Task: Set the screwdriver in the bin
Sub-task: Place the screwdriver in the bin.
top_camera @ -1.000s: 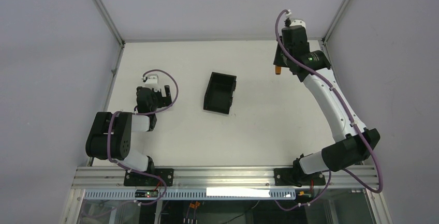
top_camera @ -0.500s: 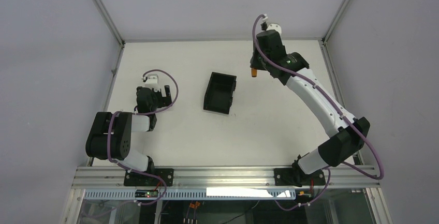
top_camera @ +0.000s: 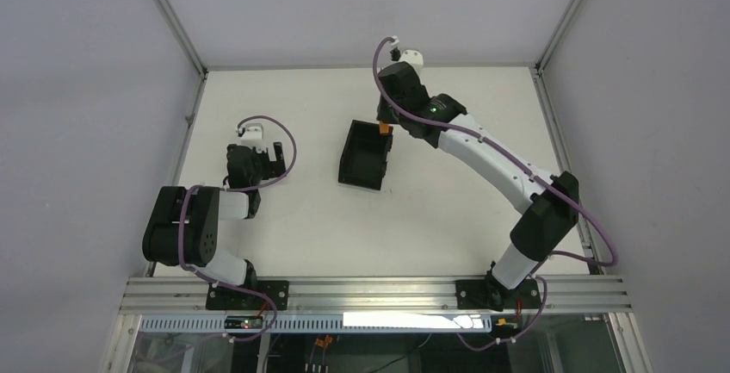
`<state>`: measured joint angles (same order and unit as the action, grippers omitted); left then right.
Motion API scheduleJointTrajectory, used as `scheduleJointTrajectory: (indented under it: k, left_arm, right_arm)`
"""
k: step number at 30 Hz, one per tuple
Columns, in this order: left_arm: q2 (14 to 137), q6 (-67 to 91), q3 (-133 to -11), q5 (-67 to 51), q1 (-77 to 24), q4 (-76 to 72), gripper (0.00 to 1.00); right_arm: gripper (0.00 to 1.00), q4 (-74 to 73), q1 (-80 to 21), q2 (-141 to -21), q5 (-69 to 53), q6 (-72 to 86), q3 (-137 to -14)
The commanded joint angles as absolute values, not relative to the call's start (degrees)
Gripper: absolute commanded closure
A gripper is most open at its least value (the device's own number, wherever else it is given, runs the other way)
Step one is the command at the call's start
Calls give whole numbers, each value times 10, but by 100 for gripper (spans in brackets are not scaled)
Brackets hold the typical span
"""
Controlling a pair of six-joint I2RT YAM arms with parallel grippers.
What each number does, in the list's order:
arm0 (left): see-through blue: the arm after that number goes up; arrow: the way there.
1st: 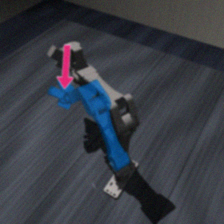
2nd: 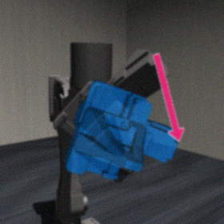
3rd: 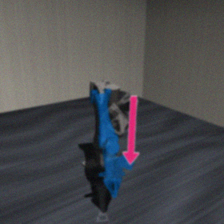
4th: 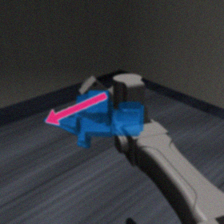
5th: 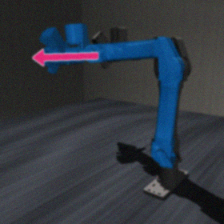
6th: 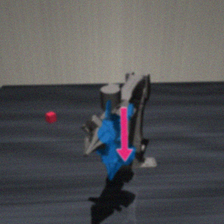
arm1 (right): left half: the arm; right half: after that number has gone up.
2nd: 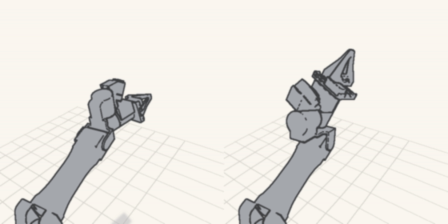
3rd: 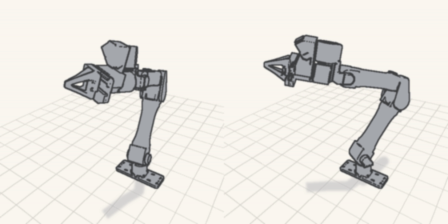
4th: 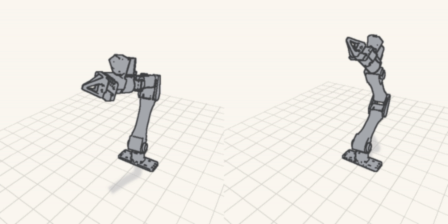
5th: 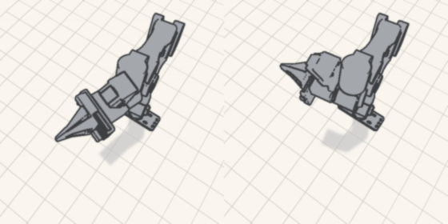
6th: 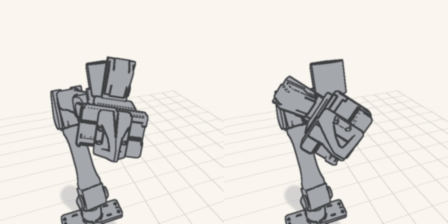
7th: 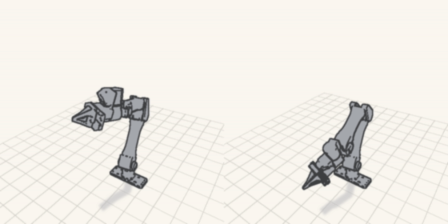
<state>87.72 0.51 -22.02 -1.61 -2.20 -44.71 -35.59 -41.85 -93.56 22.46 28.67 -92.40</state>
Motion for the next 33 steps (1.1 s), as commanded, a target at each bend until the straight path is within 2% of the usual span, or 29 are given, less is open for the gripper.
scheduleJointTrajectory:
  k: [1, 10, 33]
  left_arm:
    - [864, 8, -219, -19, -22, -462, 1]
    - [864, 8, -219, -19, -22, -463, 1]
    - [864, 8, -219, -18, -22, -462, 1]
  right_arm:
    - [100, -311, -437, -961, 246, 308, -968]
    - [100, -293, -458, -1010, 263, 326, -978]
    - [100, -225, -474, -1098, 283, 328, -875]
